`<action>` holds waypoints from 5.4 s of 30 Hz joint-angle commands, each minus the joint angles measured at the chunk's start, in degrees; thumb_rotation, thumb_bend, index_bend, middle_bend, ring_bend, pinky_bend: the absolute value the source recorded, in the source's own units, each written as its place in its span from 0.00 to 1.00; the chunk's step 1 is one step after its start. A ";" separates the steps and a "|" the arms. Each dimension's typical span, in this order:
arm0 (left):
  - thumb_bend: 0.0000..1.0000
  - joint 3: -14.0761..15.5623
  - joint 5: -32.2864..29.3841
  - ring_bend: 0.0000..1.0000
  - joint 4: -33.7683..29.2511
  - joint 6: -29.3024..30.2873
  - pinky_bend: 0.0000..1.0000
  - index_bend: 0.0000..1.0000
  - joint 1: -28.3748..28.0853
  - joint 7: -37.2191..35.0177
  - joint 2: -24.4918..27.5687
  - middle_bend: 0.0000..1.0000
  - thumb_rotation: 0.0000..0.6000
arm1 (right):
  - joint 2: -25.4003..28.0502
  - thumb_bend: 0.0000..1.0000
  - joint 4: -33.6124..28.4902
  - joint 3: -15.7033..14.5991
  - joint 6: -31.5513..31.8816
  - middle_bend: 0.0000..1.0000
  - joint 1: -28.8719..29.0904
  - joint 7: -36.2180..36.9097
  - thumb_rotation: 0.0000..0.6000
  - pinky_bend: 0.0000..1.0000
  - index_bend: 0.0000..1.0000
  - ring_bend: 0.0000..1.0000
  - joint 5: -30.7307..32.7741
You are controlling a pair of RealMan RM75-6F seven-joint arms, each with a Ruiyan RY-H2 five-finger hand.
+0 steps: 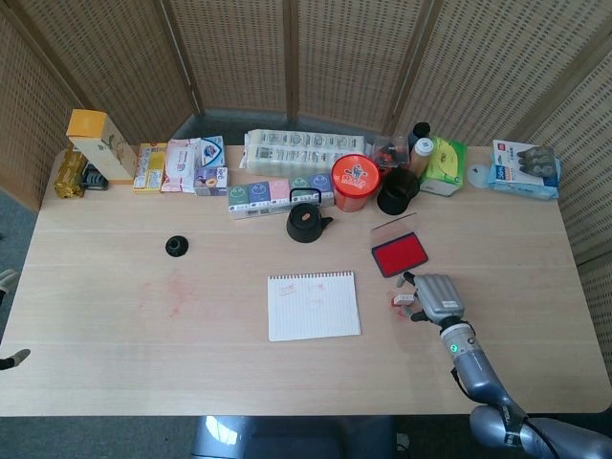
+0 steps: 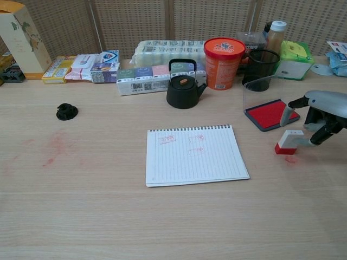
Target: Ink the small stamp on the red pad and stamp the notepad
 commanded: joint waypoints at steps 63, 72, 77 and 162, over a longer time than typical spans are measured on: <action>0.00 0.21 0.10 0.00 -0.08 0.16 0.10 0.00 0.13 0.15 -0.04 0.00 1.00 | -0.98 0.45 -1.64 -0.16 0.18 0.98 3.27 -7.14 1.00 1.00 0.54 1.00 10.70; 0.00 0.20 0.04 0.00 -0.11 0.12 0.10 0.00 0.11 0.18 -0.04 0.00 1.00 | -0.97 0.50 -2.30 -0.24 0.64 0.99 3.52 -7.62 1.00 1.00 0.63 1.00 11.22; 0.00 0.20 0.02 0.00 -0.09 0.21 0.10 0.00 0.18 0.04 -0.01 0.00 1.00 | -0.67 0.52 -3.19 -0.04 1.14 0.99 3.79 -8.13 1.00 1.00 0.63 1.00 11.50; 0.00 -0.30 -3.19 0.00 -0.46 -3.63 0.10 0.00 -1.33 1.26 -0.28 0.00 1.00 | -12.28 0.59 27.20 7.14 -10.00 0.99 15.98 -5.60 1.00 1.00 0.65 1.00 21.02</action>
